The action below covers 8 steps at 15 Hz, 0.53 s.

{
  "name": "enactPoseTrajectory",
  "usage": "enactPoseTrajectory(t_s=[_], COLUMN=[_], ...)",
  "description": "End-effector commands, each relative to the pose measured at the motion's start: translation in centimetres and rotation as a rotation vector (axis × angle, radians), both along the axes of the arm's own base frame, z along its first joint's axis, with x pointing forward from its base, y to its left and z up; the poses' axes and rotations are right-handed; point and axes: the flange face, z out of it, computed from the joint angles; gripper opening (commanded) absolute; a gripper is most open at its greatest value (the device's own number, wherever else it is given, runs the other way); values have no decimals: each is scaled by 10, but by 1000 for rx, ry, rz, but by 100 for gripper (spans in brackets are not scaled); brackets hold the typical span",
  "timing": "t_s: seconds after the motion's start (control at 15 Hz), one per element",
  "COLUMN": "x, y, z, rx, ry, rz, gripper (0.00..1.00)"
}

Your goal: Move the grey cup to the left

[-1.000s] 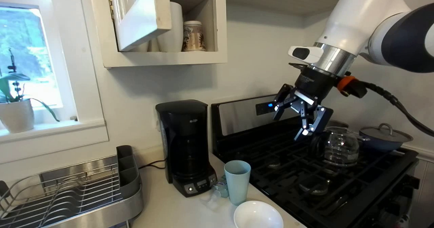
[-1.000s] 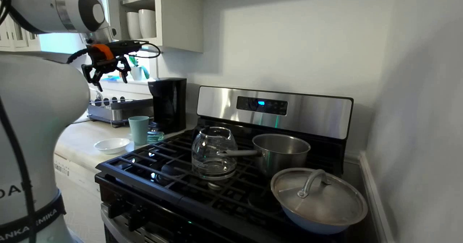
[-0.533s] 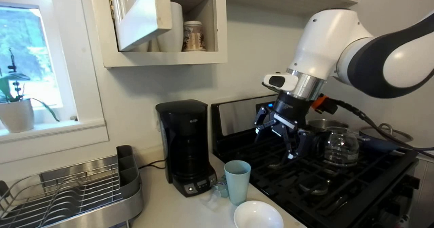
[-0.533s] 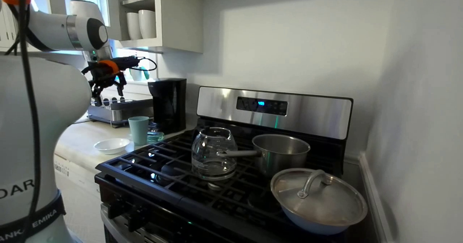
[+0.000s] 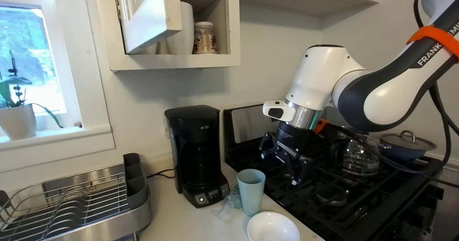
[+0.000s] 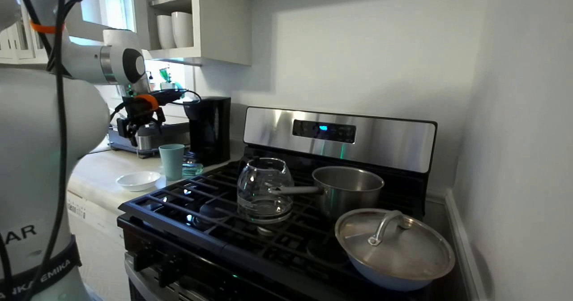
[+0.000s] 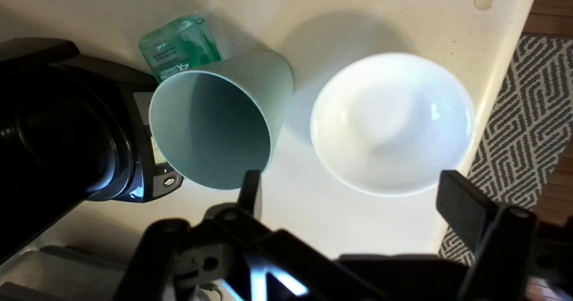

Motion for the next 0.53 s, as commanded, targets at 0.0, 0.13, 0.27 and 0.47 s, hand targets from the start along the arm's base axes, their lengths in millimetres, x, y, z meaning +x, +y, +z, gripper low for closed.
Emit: enactPoseTrajectory(t_s=[0.0, 0.13, 0.27, 0.47], x=[12, 17, 20, 24], y=[9, 11, 13, 16], z=[-16, -23, -28, -34], rx=[-6, -13, -22, -23], ry=[-4, -9, -14, -24], rz=[-21, -34, -42, -56], gripper=[100, 100, 100, 94])
